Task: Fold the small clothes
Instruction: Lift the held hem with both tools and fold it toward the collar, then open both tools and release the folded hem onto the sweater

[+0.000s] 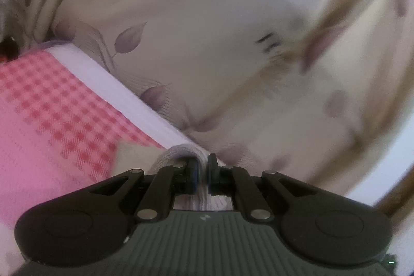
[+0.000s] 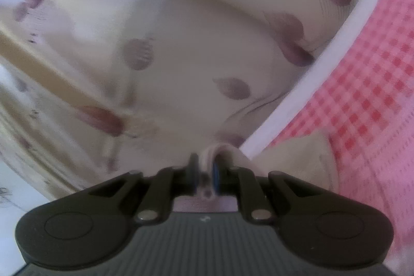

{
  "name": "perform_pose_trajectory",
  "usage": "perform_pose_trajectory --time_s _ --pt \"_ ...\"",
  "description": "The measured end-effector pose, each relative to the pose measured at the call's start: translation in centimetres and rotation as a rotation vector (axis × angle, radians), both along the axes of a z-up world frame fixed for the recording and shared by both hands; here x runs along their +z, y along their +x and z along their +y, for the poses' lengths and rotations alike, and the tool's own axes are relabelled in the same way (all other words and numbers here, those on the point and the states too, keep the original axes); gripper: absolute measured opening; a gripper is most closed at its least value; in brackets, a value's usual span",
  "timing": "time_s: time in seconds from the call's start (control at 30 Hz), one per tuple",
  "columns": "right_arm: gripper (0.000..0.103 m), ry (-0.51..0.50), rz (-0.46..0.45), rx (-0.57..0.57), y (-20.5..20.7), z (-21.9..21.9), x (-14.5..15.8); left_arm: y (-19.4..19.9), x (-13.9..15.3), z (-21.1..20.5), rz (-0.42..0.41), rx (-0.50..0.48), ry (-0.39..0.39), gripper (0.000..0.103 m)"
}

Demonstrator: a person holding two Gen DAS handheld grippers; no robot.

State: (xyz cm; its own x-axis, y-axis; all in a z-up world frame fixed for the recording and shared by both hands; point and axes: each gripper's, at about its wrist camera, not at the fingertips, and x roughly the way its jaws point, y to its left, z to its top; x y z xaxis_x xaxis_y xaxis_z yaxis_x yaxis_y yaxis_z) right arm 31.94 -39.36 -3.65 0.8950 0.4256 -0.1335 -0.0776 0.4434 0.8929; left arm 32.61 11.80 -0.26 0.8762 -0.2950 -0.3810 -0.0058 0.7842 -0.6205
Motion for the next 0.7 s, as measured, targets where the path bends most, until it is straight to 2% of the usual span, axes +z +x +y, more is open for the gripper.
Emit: perform_pose_trajectory --time_s 0.1,0.2,0.23,0.27,0.3,0.33,0.37,0.4,0.43,0.53,0.57,0.67,0.7 --pt "0.013 -0.044 0.062 0.006 3.4 0.8 -1.5 4.4 -2.7 0.0 0.081 0.011 0.031 0.008" --pt "0.015 -0.008 0.117 -0.017 5.5 0.4 -3.9 6.4 -5.2 0.6 0.127 0.034 0.016 0.012" --pt "0.016 -0.010 0.125 -0.047 5.6 0.1 -4.5 6.5 -5.6 0.9 0.122 0.031 0.004 0.021" --pt "0.022 -0.001 0.118 -0.074 5.4 -0.4 -5.0 6.5 -5.9 1.1 0.109 0.040 0.002 0.044" --pt "0.029 0.031 0.104 -0.107 4.8 -0.9 -5.5 6.1 -5.8 1.5 0.085 0.060 0.006 0.062" --pt "0.034 0.072 0.078 -0.136 4.0 -1.5 -5.9 5.7 -5.5 1.7 0.051 0.092 0.007 0.098" --pt "0.047 0.109 0.047 -0.162 3.0 -2.1 -6.2 4.8 -5.1 2.1 0.001 0.130 0.003 0.102" --pt "0.053 0.129 0.015 -0.182 2.1 -2.6 -6.3 4.2 -4.6 2.4 -0.062 0.167 -0.001 0.103" --pt "0.054 0.133 -0.006 -0.192 1.2 -3.0 -6.3 3.8 -4.0 2.7 -0.103 0.184 0.012 0.103" --pt "0.054 0.100 -0.012 -0.172 -1.5 -3.3 -5.9 3.6 -2.5 3.0 -0.107 0.156 0.076 0.103" --pt "0.054 0.069 -0.001 -0.151 -2.4 -3.0 -5.8 3.2 -2.2 3.0 -0.113 0.142 0.096 0.103" --pt "0.055 -0.114 0.090 -0.089 -5.2 -1.3 -5.1 1.0 -1.9 2.4 -0.098 0.087 0.204 0.103" --pt "0.058 -0.163 0.104 -0.065 -6.2 -0.7 -5.1 0.2 -2.0 2.3 -0.091 0.067 0.230 0.103"
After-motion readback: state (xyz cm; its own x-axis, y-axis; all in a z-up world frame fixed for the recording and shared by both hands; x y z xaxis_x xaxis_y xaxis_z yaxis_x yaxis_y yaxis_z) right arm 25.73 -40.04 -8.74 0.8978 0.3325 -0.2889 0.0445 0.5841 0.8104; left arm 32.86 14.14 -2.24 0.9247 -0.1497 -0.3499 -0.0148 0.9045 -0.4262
